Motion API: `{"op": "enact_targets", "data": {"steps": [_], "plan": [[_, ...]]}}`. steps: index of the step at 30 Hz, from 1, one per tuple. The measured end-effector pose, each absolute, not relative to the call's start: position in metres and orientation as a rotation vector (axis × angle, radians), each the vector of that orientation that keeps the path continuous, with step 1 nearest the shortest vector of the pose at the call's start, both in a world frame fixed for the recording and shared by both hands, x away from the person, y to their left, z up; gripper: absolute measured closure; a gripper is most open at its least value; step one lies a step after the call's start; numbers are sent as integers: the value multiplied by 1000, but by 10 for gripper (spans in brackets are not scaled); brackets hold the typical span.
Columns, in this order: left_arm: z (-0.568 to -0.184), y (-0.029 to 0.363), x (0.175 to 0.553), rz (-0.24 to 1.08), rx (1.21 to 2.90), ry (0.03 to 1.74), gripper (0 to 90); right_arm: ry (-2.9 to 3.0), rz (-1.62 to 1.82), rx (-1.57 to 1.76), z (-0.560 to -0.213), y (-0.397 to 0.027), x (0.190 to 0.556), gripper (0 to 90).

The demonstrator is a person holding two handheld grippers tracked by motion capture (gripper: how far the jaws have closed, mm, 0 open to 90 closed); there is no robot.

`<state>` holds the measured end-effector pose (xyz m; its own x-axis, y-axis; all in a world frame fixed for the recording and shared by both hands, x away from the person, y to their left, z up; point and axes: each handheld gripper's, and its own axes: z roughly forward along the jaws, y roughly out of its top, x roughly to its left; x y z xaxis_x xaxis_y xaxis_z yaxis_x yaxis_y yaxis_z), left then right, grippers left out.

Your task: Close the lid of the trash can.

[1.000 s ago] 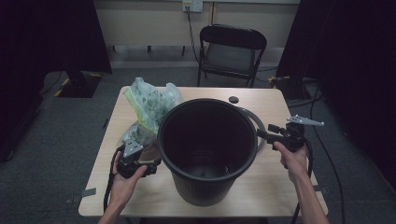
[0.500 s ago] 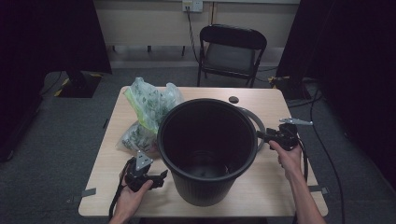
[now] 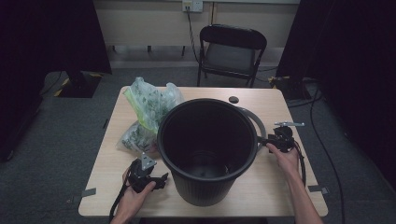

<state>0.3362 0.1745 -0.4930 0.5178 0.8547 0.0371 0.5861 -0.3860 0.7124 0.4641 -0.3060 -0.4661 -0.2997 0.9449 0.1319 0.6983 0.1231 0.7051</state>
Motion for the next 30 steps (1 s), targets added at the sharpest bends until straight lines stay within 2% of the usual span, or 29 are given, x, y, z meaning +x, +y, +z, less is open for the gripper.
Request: {"op": "enact_targets", "data": {"steps": [19,26,30], "plan": [[-500,169,337,561,2083,1149,141,2073,836,1635,-483,-301,475,436],[-501,171,341,513,2065,1204,91,2019,776,1656,-483,-310,475,462],[-501,171,341,513,2064,1204,90,2003,747,1675,-482,-313,478,509]]}}
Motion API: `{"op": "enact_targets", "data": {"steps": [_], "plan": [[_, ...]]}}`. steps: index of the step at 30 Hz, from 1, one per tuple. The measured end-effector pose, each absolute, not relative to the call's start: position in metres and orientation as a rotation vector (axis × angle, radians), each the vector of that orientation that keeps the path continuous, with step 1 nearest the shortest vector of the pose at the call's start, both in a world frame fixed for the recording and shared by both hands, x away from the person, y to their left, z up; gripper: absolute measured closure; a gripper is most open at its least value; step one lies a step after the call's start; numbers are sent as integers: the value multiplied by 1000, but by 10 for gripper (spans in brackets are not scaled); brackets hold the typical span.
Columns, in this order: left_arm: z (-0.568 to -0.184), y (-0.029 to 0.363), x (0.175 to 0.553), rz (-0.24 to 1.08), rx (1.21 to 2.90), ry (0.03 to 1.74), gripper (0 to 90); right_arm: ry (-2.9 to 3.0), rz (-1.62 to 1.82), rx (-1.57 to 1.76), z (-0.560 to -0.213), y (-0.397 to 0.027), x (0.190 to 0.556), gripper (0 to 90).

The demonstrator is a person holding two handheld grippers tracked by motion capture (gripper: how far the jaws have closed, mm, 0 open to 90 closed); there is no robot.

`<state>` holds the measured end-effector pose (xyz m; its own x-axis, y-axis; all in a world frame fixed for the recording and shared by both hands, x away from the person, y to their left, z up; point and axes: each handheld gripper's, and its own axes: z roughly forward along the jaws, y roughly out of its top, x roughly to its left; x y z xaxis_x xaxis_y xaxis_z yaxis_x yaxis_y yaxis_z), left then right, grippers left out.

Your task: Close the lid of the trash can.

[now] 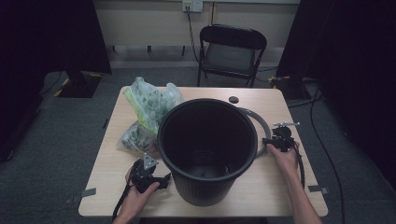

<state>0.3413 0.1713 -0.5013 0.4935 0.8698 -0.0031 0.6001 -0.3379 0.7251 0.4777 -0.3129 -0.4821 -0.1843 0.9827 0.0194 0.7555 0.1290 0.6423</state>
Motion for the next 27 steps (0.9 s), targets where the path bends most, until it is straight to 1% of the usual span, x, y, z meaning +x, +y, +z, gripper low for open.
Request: {"op": "enact_targets", "data": {"steps": [6,10,14,21,27], "plan": [[-501,171,341,514,2063,1207,89,1989,710,1675,-482,-310,485,564],[-501,171,341,513,2061,1207,88,1980,691,1697,-480,-310,490,644],[-501,171,341,515,2061,1209,88,1984,659,1723,-478,-310,497,669],[-501,171,341,513,2061,1207,88,1958,629,1758,-476,-312,504,755],[-501,171,341,514,2062,1208,88,1947,628,1782,-476,-313,505,777]]}}
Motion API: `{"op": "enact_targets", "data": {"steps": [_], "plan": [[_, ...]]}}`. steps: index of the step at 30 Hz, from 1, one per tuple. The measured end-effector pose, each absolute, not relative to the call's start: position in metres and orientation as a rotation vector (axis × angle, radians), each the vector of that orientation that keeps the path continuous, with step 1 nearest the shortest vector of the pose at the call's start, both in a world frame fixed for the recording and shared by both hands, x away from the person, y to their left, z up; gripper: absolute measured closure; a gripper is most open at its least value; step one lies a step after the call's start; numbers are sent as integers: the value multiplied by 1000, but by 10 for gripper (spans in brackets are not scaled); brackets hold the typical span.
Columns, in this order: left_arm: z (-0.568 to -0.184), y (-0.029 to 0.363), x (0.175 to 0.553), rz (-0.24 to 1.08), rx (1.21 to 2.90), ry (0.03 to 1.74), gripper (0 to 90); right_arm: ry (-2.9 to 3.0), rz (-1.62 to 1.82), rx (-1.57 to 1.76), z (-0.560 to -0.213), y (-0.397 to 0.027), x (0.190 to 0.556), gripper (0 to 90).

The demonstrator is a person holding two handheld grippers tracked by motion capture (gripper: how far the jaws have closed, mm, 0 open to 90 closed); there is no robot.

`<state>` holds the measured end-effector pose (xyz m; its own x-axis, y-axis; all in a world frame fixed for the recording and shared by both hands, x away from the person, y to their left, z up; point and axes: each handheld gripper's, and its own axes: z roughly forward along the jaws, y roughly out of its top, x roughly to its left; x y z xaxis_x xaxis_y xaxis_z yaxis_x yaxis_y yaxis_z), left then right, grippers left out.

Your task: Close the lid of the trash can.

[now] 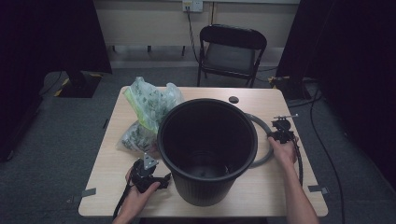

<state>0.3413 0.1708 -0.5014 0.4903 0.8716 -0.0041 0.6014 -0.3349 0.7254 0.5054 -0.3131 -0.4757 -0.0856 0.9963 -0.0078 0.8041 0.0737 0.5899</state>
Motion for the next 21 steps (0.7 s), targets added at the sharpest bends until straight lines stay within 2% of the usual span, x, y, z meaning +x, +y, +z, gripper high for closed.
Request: {"op": "enact_targets", "data": {"steps": [21], "plan": [[-501,171,341,513,2062,1207,88,1917,747,1899,-475,-326,510,789]]}}
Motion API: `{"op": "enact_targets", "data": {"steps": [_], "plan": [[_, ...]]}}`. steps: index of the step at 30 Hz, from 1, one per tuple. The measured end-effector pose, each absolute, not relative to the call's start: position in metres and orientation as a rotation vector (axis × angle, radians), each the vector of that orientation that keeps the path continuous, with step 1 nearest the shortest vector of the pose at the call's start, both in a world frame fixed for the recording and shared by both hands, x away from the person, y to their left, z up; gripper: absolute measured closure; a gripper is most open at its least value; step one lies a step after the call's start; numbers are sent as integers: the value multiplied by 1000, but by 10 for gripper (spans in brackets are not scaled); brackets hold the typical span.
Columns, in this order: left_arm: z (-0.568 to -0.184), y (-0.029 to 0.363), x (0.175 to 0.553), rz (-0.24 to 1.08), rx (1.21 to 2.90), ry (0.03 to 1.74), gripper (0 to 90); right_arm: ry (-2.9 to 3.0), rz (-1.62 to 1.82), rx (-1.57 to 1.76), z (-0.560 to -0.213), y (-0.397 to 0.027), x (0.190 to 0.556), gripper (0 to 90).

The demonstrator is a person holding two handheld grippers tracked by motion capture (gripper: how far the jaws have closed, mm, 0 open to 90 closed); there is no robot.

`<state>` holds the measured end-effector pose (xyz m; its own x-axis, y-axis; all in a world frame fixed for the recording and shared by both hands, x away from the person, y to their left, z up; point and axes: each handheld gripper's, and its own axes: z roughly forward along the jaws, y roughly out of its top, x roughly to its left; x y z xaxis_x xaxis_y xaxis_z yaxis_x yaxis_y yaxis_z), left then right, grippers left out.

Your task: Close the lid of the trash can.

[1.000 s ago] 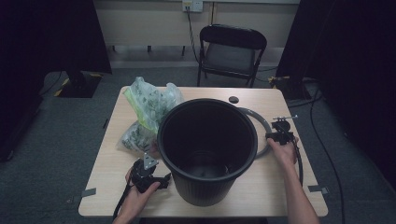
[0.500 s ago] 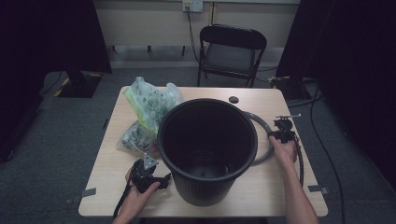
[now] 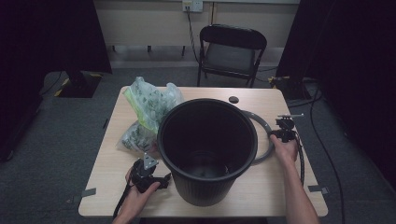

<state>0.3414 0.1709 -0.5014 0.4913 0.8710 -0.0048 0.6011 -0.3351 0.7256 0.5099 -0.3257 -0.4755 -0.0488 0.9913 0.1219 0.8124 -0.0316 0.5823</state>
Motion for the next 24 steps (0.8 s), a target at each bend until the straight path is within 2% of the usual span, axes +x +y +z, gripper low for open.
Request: {"op": "enact_targets", "data": {"steps": [24], "plan": [[-501,171,341,513,2062,1207,88,1876,905,1908,-451,-327,504,792]]}}
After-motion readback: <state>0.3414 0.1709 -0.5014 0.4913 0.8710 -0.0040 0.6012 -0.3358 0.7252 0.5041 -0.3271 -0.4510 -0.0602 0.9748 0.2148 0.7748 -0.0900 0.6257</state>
